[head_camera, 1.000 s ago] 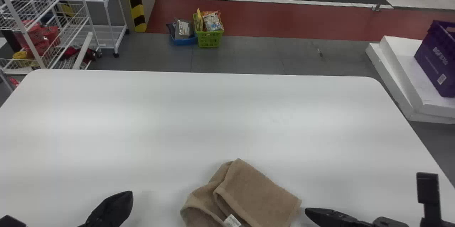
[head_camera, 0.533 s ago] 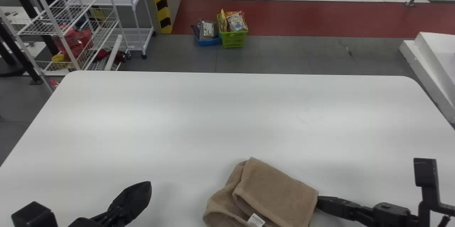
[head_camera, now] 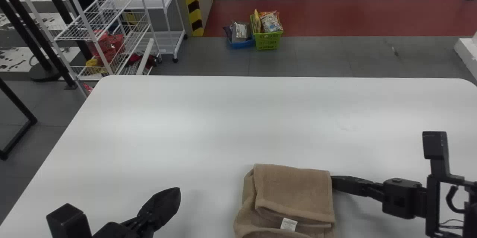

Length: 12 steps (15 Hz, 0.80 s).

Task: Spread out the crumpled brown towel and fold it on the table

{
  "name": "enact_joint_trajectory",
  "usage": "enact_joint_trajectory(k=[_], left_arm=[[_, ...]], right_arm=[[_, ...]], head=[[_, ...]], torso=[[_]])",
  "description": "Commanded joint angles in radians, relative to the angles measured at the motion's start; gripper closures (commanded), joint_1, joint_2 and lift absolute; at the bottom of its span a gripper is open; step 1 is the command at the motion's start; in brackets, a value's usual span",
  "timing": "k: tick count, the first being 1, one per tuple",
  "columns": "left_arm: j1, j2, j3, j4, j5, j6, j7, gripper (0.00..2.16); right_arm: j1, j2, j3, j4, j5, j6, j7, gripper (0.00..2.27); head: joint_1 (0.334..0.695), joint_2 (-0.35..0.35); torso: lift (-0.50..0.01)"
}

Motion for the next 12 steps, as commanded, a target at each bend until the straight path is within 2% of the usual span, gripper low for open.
enact_joint_trajectory(k=[1,2,4,5,6,7,8,9,11,12], left_arm=[[0.000,-0.004,-0.002,-0.001,-0.002,0.014,-0.001,1.91],[0.000,-0.004,-0.005,-0.004,-0.006,0.020,-0.002,1.91],[0.012,-0.012,0.001,-0.032,-0.003,0.054,-0.010,1.91],[0.021,-0.016,0.012,-0.053,-0.002,0.072,-0.015,1.91],[0.025,-0.016,0.021,-0.067,0.003,0.078,-0.016,1.91],[0.028,-0.018,0.030,-0.080,0.018,0.100,-0.021,1.91],[0.029,-0.020,0.038,-0.095,0.043,0.133,-0.030,1.91],[0.037,-0.024,0.041,-0.119,0.057,0.176,-0.044,1.91],[0.049,-0.027,0.058,-0.155,0.089,0.253,-0.068,1.91],[0.051,-0.029,0.064,-0.158,0.091,0.265,-0.068,1.90]], right_arm=[[-0.042,0.001,0.015,0.052,0.000,-0.050,-0.009,2.19],[-0.048,0.001,0.021,0.060,0.002,-0.038,-0.008,2.19],[0.020,0.001,0.006,-0.046,-0.015,0.026,0.000,2.18],[0.055,0.001,-0.040,-0.110,-0.031,0.075,0.020,2.07],[0.082,0.001,-0.080,-0.212,-0.057,0.128,0.045,1.82],[0.122,0.001,-0.100,-0.302,-0.064,0.146,0.063,1.40],[0.182,0.001,-0.109,-0.417,-0.052,0.103,0.074,0.57],[0.266,0.001,-0.101,-0.520,-0.015,-0.053,0.071,0.01],[0.351,0.001,-0.107,-0.655,0.015,-0.167,0.088,0.00],[0.371,0.001,-0.098,-0.706,0.040,-0.185,0.121,0.03]], head=[[0.695,0.111],[0.695,0.116],[0.695,0.119],[0.695,0.120],[0.695,0.112],[0.695,0.105],[0.695,0.094],[0.695,0.085],[0.695,0.050],[0.695,0.042]], torso=[[-0.127],[-0.127],[-0.127],[-0.127],[-0.127],[-0.127],[-0.127],[-0.127],[-0.127],[-0.127]])
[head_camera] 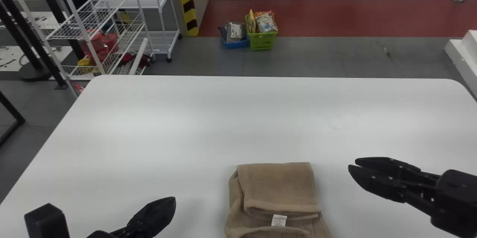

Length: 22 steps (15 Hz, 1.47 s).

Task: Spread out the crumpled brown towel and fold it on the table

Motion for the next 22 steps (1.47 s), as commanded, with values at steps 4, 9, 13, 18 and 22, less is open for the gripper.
enact_joint_trajectory(k=[4,9,13,18,22], left_arm=[[0.006,-0.027,0.039,-0.033,0.018,0.109,0.000,1.69],[-0.095,-0.058,0.058,-0.030,0.009,0.312,0.074,1.48],[-0.150,-0.059,0.064,-0.021,0.003,0.361,0.155,0.42],[-0.179,-0.071,0.090,-0.044,0.017,0.416,0.215,0.37],[-0.173,-0.091,0.094,-0.082,0.010,0.370,0.185,0.37]], right_arm=[[0.034,0.001,0.153,-0.146,0.268,-0.071,0.106,0.09],[-0.124,-0.106,0.329,-0.065,0.392,0.175,0.106,0.15],[-0.219,-0.163,0.417,0.080,0.401,0.187,0.106,0.22],[-0.328,-0.238,0.547,0.115,0.440,0.380,0.106,0.22],[-0.359,-0.247,0.593,0.149,0.444,0.497,0.106,0.22]], head=[[0.695,0.097],[0.695,0.153],[0.695,0.194],[0.695,0.241],[0.695,0.232]], torso=[[-0.127],[-0.127],[-0.127],[-0.127],[-0.127]])
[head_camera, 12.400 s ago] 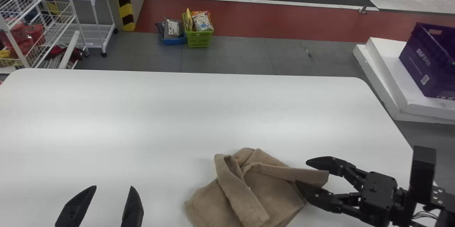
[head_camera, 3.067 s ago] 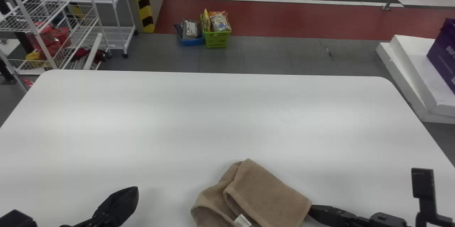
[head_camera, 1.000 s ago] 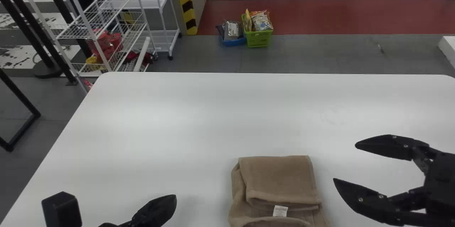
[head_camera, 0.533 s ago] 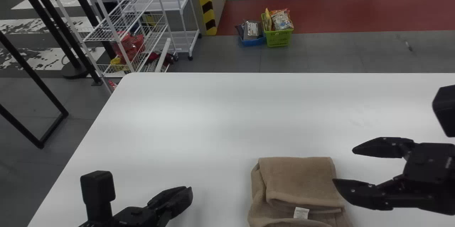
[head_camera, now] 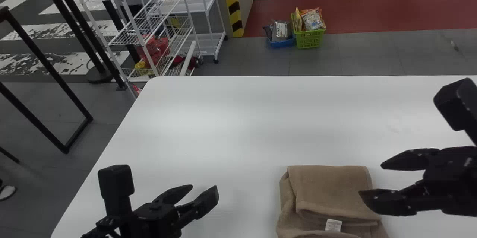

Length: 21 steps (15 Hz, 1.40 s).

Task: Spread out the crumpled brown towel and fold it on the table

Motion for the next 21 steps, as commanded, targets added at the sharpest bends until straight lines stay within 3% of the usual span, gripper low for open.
enact_joint_trajectory(k=[1,8,13,15,18,21], left_arm=[[0.002,-0.001,-0.002,-0.015,-0.003,-0.031,-0.001,0.37],[-0.005,-0.001,0.000,-0.049,-0.033,-0.016,-0.001,0.37],[-0.006,-0.001,-0.007,-0.050,-0.040,-0.007,0.007,0.37],[-0.006,-0.001,-0.003,-0.050,-0.040,-0.007,0.010,0.37],[-0.008,-0.001,0.000,-0.050,-0.037,-0.007,0.010,0.37],[-0.017,-0.001,-0.002,-0.049,-0.040,-0.001,0.013,0.37]], right_arm=[[-0.015,-0.017,0.052,0.008,0.004,0.069,0.005,0.22],[-0.068,-0.051,0.217,0.067,0.047,0.161,0.005,0.22],[-0.111,-0.062,0.339,0.001,0.191,0.023,0.005,0.35],[-0.137,-0.097,0.370,-0.018,0.187,-0.063,0.005,0.34],[-0.044,-0.143,0.407,-0.028,0.191,-0.351,0.005,0.33],[-0.007,-0.225,0.425,-0.047,0.193,-0.434,0.005,0.30]], head=[[0.695,0.232],[0.695,0.278],[0.695,0.291],[0.695,0.310],[0.695,0.334],[0.695,0.350]], torso=[[-0.127],[-0.127],[-0.127],[-0.127],[-0.127],[-0.127]])
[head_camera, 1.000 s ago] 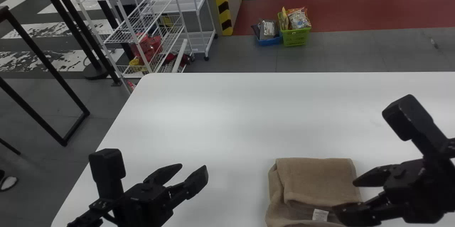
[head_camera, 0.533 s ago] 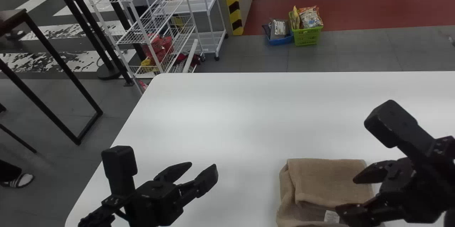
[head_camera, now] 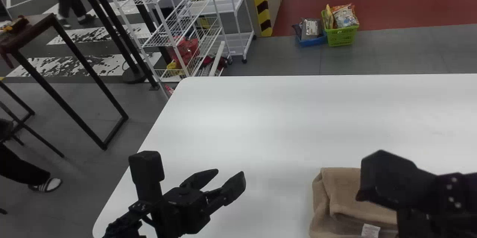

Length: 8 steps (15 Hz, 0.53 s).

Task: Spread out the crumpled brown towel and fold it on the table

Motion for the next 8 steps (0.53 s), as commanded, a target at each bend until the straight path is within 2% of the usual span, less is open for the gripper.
enact_joint_trajectory(k=[1,8], left_arm=[[-0.007,0.000,-0.006,0.001,0.000,0.004,0.003,0.37],[-0.010,0.000,-0.016,0.026,-0.004,0.004,0.010,0.37]], right_arm=[[0.006,-0.050,0.007,-0.006,0.002,-0.057,0.005,0.30],[-0.091,-0.061,-0.078,-0.018,-0.089,-0.030,0.005,0.30]], head=[[0.695,0.350],[0.695,0.334]], torso=[[-0.127],[-0.127]])
